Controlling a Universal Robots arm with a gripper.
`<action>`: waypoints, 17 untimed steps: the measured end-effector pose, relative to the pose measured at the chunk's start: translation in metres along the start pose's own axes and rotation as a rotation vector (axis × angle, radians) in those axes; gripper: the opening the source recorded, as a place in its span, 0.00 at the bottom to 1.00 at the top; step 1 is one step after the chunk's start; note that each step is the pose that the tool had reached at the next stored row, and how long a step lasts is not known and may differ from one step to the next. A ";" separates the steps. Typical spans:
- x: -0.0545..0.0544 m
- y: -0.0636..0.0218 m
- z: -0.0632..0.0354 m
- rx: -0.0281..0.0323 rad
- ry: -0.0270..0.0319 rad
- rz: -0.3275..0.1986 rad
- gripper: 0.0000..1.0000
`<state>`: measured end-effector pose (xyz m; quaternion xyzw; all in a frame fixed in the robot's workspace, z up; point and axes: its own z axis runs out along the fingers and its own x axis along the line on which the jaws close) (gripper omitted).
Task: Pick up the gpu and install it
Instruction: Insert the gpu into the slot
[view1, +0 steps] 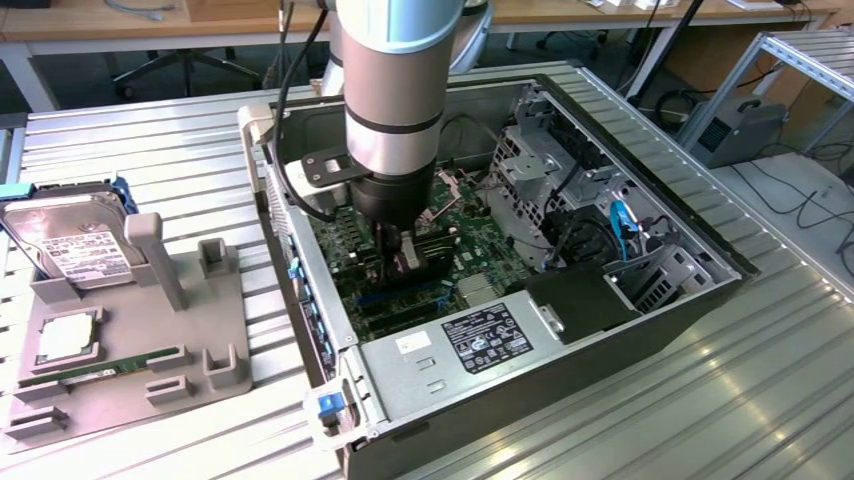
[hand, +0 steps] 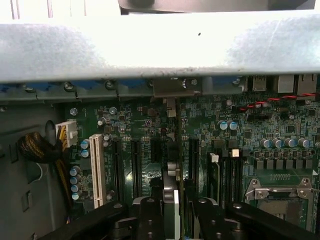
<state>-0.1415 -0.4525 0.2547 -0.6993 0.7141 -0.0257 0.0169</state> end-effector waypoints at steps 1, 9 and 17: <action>0.000 0.0000 -0.0001 -0.0001 0.0002 0.000 0.28; 0.000 0.0000 -0.0003 -0.0003 0.0005 0.000 0.28; 0.000 -0.0001 -0.0024 -0.0004 0.0012 0.000 0.28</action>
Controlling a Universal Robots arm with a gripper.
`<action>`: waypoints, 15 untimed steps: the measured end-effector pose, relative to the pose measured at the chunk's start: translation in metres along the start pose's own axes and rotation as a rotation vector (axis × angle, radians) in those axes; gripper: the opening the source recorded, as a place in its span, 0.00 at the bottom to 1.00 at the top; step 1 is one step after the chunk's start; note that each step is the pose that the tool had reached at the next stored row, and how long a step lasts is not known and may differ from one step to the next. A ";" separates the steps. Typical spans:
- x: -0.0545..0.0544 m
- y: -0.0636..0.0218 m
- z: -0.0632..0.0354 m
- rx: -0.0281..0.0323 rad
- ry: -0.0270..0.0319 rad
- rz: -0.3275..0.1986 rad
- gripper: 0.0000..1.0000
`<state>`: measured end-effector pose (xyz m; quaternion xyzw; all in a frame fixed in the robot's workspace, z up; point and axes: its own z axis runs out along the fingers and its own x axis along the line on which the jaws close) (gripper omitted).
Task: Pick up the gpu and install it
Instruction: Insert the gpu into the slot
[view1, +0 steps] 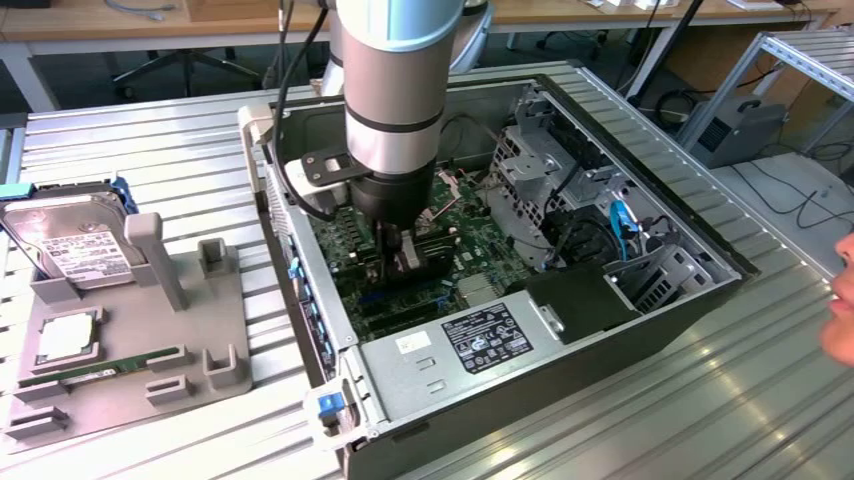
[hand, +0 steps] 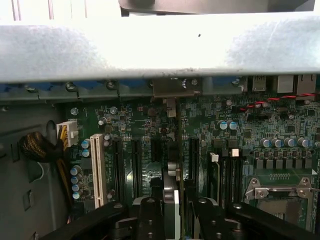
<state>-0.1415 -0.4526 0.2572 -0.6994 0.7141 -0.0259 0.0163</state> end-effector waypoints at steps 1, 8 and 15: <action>0.000 0.0000 -0.0001 0.0002 -0.0002 0.000 0.28; 0.000 -0.0002 0.0011 -0.0003 -0.0001 0.000 0.28; 0.000 -0.0003 0.0017 -0.0003 -0.0003 0.000 0.28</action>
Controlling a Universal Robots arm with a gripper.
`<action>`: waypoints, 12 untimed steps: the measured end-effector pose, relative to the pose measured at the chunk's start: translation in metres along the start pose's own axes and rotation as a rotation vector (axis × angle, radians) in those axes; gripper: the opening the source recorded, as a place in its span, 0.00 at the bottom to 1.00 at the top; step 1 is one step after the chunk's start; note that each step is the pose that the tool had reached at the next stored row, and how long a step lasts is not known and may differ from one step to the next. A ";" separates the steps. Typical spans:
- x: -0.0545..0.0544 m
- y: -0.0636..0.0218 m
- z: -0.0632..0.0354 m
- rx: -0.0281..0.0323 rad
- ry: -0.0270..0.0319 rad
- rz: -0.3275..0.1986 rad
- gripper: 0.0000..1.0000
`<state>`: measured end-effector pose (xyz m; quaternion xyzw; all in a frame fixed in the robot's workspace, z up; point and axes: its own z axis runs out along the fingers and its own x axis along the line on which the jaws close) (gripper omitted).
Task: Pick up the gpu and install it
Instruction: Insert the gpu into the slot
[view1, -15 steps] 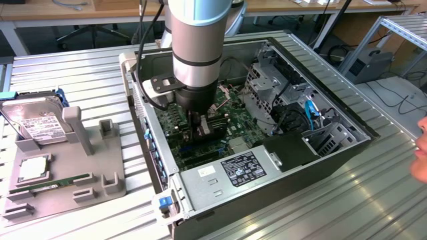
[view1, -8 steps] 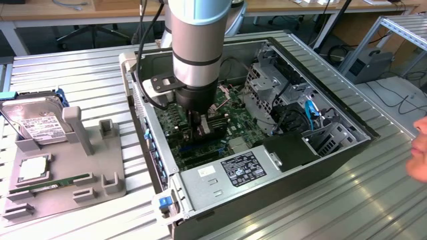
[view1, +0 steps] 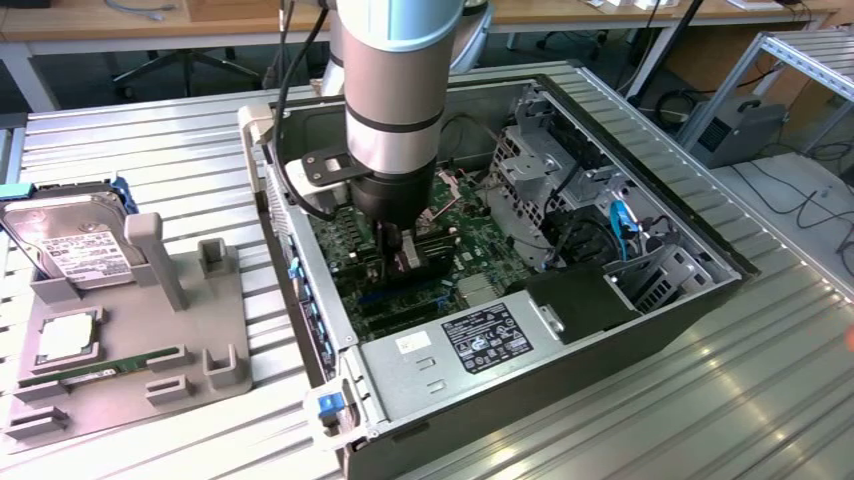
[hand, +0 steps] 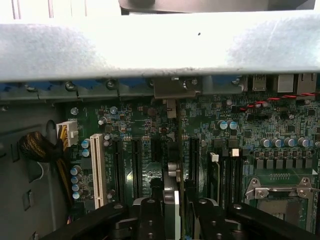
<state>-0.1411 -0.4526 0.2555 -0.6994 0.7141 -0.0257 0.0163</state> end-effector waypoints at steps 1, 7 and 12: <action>0.000 0.0000 0.0000 0.0000 0.0001 0.000 0.28; 0.000 0.0000 0.0008 0.0000 0.0000 0.000 0.28; 0.000 0.0001 0.0032 -0.0002 0.0003 0.000 0.28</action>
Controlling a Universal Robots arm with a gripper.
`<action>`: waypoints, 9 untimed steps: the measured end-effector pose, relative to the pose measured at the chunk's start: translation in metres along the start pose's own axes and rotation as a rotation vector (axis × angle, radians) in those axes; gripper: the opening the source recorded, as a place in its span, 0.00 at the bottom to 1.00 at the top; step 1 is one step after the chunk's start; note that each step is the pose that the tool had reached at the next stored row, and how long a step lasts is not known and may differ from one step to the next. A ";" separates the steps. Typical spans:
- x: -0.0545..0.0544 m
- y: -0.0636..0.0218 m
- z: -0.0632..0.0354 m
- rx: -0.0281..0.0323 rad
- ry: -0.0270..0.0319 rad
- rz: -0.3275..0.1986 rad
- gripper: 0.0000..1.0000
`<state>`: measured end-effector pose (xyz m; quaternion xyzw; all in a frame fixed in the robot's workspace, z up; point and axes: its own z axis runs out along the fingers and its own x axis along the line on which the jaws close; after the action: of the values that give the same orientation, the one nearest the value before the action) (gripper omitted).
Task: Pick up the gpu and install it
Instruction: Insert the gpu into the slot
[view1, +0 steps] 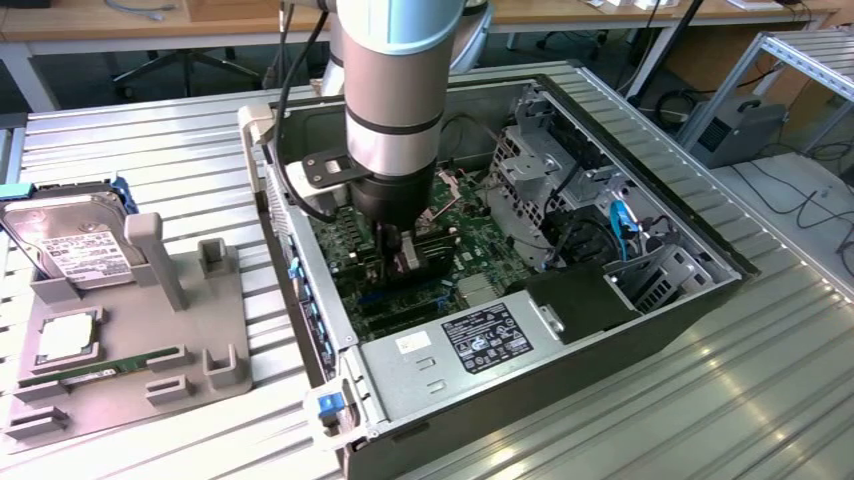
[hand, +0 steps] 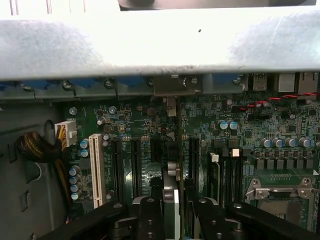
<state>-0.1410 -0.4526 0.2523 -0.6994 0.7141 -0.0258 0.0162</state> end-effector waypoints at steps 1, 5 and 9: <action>0.000 0.0000 0.0001 0.0000 -0.0001 0.000 0.28; 0.000 0.0000 0.0002 0.0001 -0.0003 0.000 0.28; 0.000 0.0000 0.0004 0.0003 -0.0006 0.000 0.35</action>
<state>-0.1410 -0.4525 0.2519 -0.6994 0.7141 -0.0257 0.0165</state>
